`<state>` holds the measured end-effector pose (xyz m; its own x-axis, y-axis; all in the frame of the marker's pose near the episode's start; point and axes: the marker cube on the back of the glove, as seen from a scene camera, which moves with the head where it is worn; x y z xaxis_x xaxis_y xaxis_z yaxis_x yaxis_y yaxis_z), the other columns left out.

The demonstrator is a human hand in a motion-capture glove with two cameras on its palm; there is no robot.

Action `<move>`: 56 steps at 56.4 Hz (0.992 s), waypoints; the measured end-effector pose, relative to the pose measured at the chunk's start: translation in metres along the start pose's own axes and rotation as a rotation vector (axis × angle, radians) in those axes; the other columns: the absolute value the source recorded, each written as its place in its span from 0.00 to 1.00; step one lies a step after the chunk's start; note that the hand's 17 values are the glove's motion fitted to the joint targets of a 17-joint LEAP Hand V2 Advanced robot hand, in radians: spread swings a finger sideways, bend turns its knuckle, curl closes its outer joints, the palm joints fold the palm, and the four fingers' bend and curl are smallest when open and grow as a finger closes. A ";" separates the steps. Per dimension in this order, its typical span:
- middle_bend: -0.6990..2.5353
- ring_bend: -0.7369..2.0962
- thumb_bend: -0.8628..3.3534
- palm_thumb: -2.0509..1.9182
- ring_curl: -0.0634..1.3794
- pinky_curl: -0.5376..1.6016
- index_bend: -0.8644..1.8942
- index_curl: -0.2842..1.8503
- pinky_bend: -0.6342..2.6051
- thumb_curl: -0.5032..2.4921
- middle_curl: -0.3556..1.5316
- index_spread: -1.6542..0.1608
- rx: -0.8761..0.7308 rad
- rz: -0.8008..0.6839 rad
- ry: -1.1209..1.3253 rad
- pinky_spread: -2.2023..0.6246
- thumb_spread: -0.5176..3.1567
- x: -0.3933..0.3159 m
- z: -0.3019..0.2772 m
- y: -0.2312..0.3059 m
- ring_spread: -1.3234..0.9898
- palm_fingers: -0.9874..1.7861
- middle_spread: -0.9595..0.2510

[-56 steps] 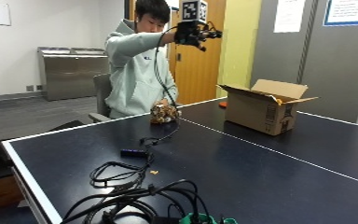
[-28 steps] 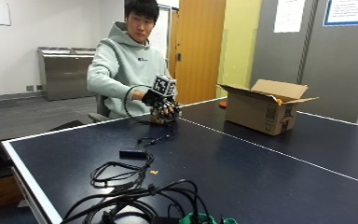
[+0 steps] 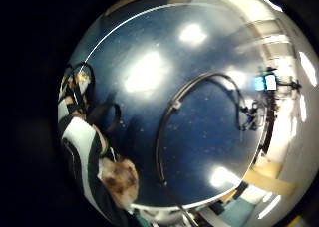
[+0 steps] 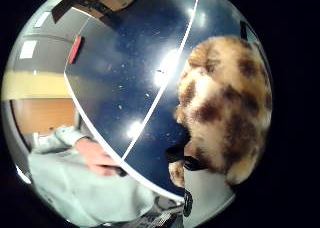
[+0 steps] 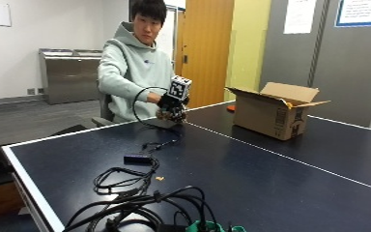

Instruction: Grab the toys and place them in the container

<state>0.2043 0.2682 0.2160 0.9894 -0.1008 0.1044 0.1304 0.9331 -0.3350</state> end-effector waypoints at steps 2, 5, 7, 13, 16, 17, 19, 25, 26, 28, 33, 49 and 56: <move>0.53 0.76 0.24 0.63 0.48 0.44 0.40 0.19 0.49 0.32 0.49 0.80 -0.051 0.046 -0.044 0.66 0.47 -0.021 -0.001 0.000 0.45 0.81 0.69; 0.53 0.77 0.24 0.64 0.48 0.44 0.41 0.20 0.49 0.33 0.50 0.81 -0.105 0.037 -0.028 0.66 0.46 -0.036 -0.014 -0.001 0.45 0.81 0.69; 0.54 0.77 0.24 0.64 0.48 0.44 0.41 0.20 0.49 0.34 0.50 0.81 -0.115 -0.002 0.010 0.65 0.46 -0.055 -0.021 0.003 0.45 0.80 0.69; 0.54 0.78 0.23 0.65 0.47 0.45 0.42 0.21 0.50 0.35 0.50 0.81 -0.083 -0.128 0.094 0.65 0.44 -0.061 -0.077 -0.004 0.46 0.80 0.69; 0.55 0.78 0.23 0.65 0.47 0.46 0.42 0.22 0.50 0.35 0.51 0.81 -0.054 -0.096 0.031 0.65 0.44 -0.042 -0.116 -0.016 0.46 0.79 0.69; 0.55 0.79 0.23 0.65 0.47 0.46 0.42 0.22 0.50 0.35 0.51 0.81 -0.042 -0.082 0.033 0.65 0.44 -0.043 -0.125 -0.019 0.46 0.79 0.69; 0.55 0.79 0.23 0.65 0.47 0.46 0.43 0.22 0.50 0.36 0.51 0.81 -0.006 -0.008 0.082 0.65 0.44 -0.060 -0.141 -0.024 0.46 0.79 0.69; 0.55 0.80 0.22 0.66 0.46 0.46 0.43 0.23 0.50 0.36 0.51 0.81 0.066 0.021 0.132 0.65 0.43 -0.089 -0.196 -0.041 0.46 0.79 0.69; 0.55 0.80 0.22 0.66 0.46 0.47 0.43 0.23 0.50 0.36 0.51 0.81 0.073 -0.024 0.116 0.65 0.43 -0.096 -0.205 -0.042 0.46 0.79 0.69; 0.55 0.80 0.22 0.66 0.46 0.47 0.43 0.23 0.50 0.37 0.51 0.81 0.085 -0.143 0.085 0.65 0.43 -0.111 -0.224 -0.044 0.46 0.78 0.69; 0.55 0.80 0.22 0.66 0.46 0.47 0.43 0.24 0.50 0.37 0.51 0.81 0.137 -0.217 0.056 0.65 0.43 -0.144 -0.266 -0.061 0.46 0.78 0.69; 0.56 0.81 0.20 0.66 0.44 0.48 0.42 0.26 0.51 0.38 0.52 0.81 0.253 -0.161 -0.165 0.65 0.43 -0.277 -0.332 -0.151 0.46 0.78 0.69; 0.56 0.80 0.20 0.66 0.44 0.48 0.41 0.27 0.51 0.38 0.52 0.81 0.259 -0.026 -0.013 0.65 0.43 -0.262 -0.322 -0.200 0.46 0.77 0.69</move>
<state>-0.0603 -0.0032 -0.0458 0.9848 -0.1227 0.1228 0.1332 0.9877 -0.0817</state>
